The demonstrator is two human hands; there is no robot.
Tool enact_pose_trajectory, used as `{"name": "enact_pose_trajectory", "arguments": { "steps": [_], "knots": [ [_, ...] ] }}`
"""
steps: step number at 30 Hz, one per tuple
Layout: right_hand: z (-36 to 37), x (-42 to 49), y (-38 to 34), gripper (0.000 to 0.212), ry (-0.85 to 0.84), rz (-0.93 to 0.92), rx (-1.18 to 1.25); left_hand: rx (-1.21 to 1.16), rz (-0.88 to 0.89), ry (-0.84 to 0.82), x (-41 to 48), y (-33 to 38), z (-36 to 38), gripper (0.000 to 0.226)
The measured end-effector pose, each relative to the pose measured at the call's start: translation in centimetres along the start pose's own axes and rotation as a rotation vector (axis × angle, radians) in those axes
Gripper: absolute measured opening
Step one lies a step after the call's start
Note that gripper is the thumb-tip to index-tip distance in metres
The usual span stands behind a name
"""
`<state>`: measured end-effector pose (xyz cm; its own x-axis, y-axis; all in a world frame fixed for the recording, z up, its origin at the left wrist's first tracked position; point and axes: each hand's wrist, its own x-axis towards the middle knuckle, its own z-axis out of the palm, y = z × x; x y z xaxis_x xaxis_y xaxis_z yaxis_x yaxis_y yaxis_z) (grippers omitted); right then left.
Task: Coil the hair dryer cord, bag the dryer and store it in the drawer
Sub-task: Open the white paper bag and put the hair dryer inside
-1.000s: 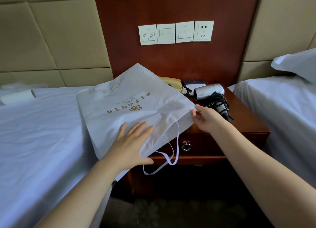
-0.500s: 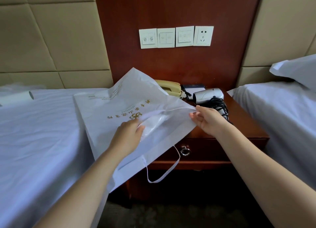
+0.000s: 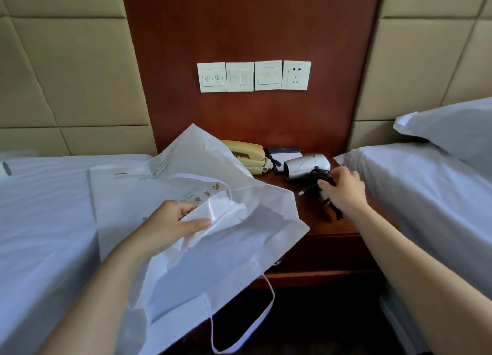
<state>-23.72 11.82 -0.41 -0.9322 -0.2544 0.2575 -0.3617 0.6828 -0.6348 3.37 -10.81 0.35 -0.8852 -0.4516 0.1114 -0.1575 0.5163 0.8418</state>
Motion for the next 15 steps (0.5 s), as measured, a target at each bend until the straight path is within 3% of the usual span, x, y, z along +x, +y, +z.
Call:
{"name": "enact_pose_trajectory", "arguments": {
  "steps": [3,5,9,15],
  "knots": [
    [1.2,1.1,0.6,0.071,-0.108,0.082,0.105,-0.092,-0.003,0.024,0.5,-0.4,0.4,0.017],
    [1.9,2.0,0.5,0.078,-0.122,0.108,0.161,-0.117,-0.013,0.038,1.3,-1.1,0.6,0.029],
    [2.5,3.5,-0.1,0.074,-0.091,0.192,0.238,-0.150,-0.011,0.042,2.0,-1.5,0.7,0.052],
    [3.5,4.7,0.1,0.066,-0.084,0.205,0.105,-0.140,-0.047,0.057,2.4,-2.2,0.7,0.043]
  ]
}}
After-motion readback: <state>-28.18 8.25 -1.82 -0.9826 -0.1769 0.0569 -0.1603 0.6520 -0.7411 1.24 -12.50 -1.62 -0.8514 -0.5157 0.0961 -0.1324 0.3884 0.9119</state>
